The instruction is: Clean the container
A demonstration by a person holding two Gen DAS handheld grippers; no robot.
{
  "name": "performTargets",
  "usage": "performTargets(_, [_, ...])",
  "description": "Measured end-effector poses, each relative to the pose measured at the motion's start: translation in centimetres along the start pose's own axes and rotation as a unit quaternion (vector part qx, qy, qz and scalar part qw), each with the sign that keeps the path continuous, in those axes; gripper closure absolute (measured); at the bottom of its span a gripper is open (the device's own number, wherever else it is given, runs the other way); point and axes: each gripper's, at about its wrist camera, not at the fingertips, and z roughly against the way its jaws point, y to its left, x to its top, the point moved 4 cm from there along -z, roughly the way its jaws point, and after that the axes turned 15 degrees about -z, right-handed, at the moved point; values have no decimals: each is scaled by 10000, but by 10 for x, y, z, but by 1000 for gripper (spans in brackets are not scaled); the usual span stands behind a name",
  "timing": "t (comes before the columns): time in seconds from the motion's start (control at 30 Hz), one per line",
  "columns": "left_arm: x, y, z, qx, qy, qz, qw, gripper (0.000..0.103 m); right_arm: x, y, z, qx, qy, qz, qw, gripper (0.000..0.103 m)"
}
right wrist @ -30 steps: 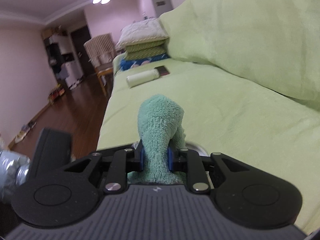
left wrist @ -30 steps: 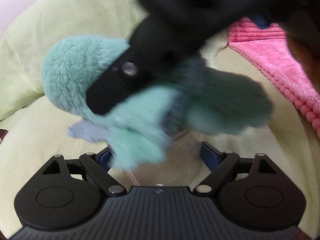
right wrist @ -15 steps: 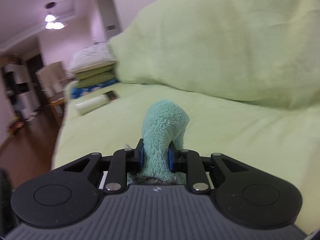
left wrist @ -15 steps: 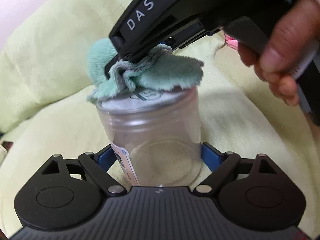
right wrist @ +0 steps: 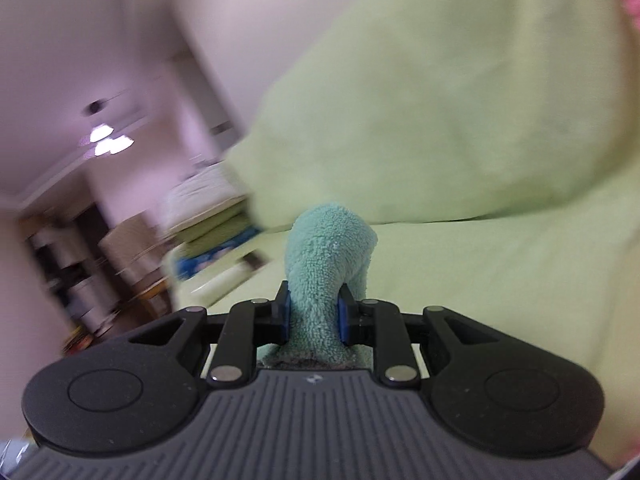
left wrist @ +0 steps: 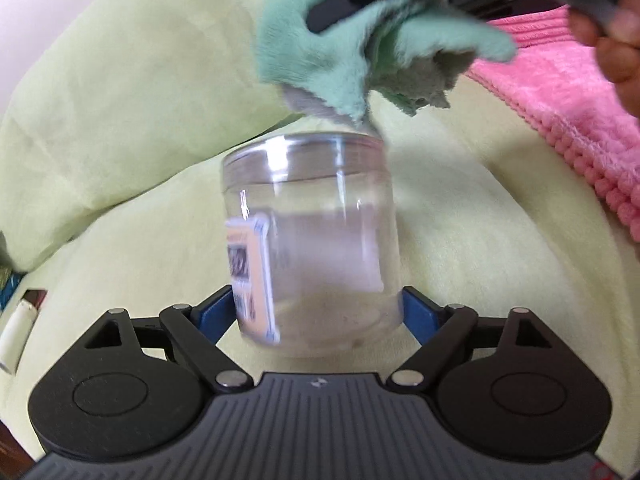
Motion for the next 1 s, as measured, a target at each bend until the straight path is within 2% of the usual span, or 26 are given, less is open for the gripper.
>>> performTargets(0.03, [-1,10,-6,-9,-2,56,10000,16,-5,2,-6,-25,151,55,9999,84])
performTargets(0.13, [-2,24,-7,-108,-34,151,9998,16,-19,-10,-27,-473,460,39,9978,84])
performTargets(0.23, [-5,26,-15,-79,101,151,9998,16,-17,-22,-31,-361,422,-398,9977,84])
performTargets(0.3, [-10,26,-29,-162,162,287,9993,16,-16,-23,-31,-361,428,-456,9974,84])
performTargets(0.4, [-16,30,-32,-364,42,614,9974,16,-18,-19,-31,-384,468,-295,9977,84])
performTargets(0.47, [-17,32,-30,-332,-136,694,9969,16,-19,-12,-30,-307,590,-125,9977,84])
performTargets(0.6, [-20,28,-29,-191,-350,554,9977,17,-32,14,-29,-59,1169,710,9906,84])
performTargets(0.67, [-21,24,-28,-152,-365,408,9984,17,-39,22,-32,-58,1281,951,9872,84])
performTargets(0.87, [-21,16,-27,6,-340,139,9993,18,-45,31,-40,-292,1079,1515,9821,85])
performTargets(1.0, [-21,7,-27,188,-412,-195,9988,18,-35,20,-43,-581,766,1544,9833,85])
